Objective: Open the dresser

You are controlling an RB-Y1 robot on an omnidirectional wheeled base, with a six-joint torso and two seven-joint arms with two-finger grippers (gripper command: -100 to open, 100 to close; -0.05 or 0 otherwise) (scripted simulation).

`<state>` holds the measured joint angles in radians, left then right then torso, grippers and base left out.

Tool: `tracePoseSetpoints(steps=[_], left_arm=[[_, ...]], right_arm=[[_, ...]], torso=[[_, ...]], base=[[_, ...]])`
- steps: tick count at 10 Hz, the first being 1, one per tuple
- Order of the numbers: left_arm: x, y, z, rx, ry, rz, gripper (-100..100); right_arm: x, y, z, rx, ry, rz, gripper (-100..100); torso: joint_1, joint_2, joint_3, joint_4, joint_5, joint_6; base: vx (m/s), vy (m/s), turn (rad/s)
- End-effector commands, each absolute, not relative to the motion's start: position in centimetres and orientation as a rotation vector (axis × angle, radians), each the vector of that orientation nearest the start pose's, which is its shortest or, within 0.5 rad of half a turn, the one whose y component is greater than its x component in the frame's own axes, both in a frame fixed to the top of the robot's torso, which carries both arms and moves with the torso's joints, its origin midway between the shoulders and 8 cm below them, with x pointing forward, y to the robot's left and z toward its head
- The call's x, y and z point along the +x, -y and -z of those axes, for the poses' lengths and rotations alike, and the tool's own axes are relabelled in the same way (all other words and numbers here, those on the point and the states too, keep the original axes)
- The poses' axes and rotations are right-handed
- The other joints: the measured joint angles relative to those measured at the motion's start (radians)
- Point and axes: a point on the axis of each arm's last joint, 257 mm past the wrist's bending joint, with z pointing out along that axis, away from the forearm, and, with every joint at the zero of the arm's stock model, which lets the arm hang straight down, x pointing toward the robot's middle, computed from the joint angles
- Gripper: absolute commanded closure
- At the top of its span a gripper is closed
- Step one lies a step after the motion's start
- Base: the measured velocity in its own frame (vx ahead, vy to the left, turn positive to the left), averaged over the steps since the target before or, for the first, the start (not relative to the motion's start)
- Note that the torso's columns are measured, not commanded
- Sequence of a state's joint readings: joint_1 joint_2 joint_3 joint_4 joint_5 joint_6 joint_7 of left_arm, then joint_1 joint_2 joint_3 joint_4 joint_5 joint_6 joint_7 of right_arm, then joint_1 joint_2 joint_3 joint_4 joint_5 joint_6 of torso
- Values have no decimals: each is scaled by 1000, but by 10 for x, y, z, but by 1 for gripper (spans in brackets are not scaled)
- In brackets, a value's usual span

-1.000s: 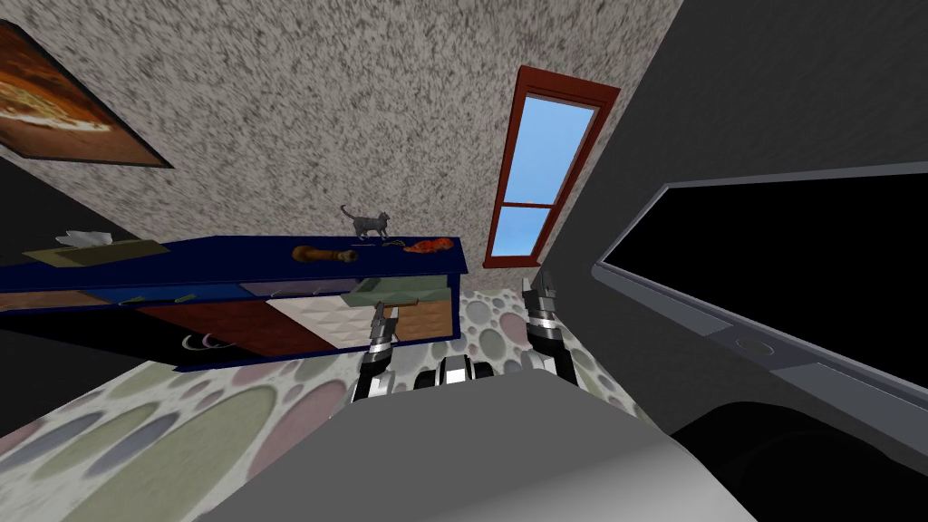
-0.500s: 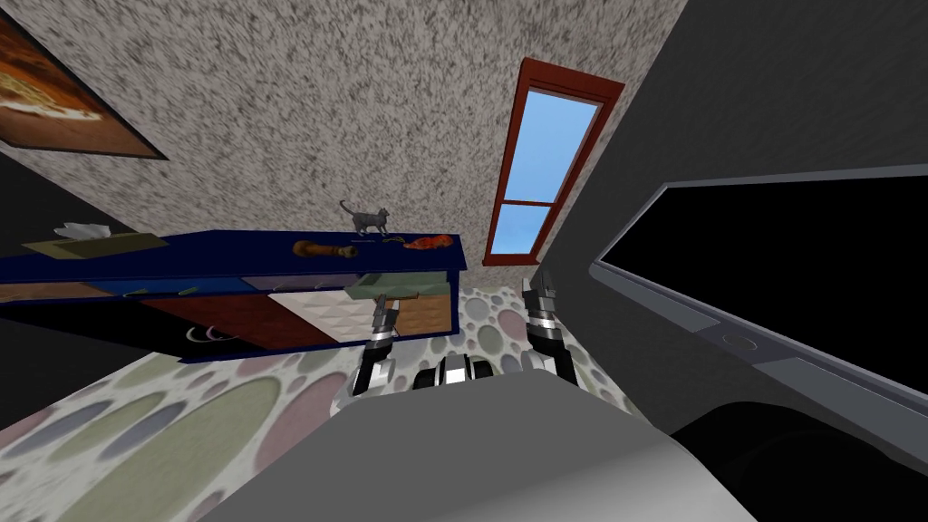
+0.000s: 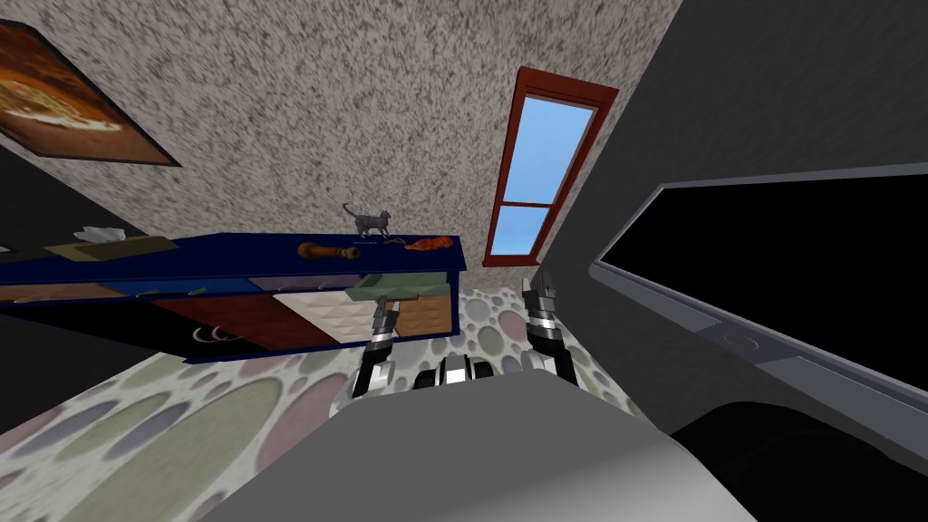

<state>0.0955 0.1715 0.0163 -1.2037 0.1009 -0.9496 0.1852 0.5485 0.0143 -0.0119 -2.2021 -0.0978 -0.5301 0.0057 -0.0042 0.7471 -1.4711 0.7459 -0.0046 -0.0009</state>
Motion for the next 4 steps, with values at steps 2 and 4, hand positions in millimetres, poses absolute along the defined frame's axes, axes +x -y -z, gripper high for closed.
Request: tracePoseSetpoints(steps=[2,4], left_arm=[[445,-308,215,-905,-797,1448,0],[445,-308,218,-912,-802,1445,0]], right_arm=[[344,306,20,801,-595,-1300,0],[344,306,20,801,-595,-1300,0]], torso=[[2,-5,-3,-4,2,1],[3,-7,-4,-6,3,1]], base=[[0,0,0],[0,0,0]])
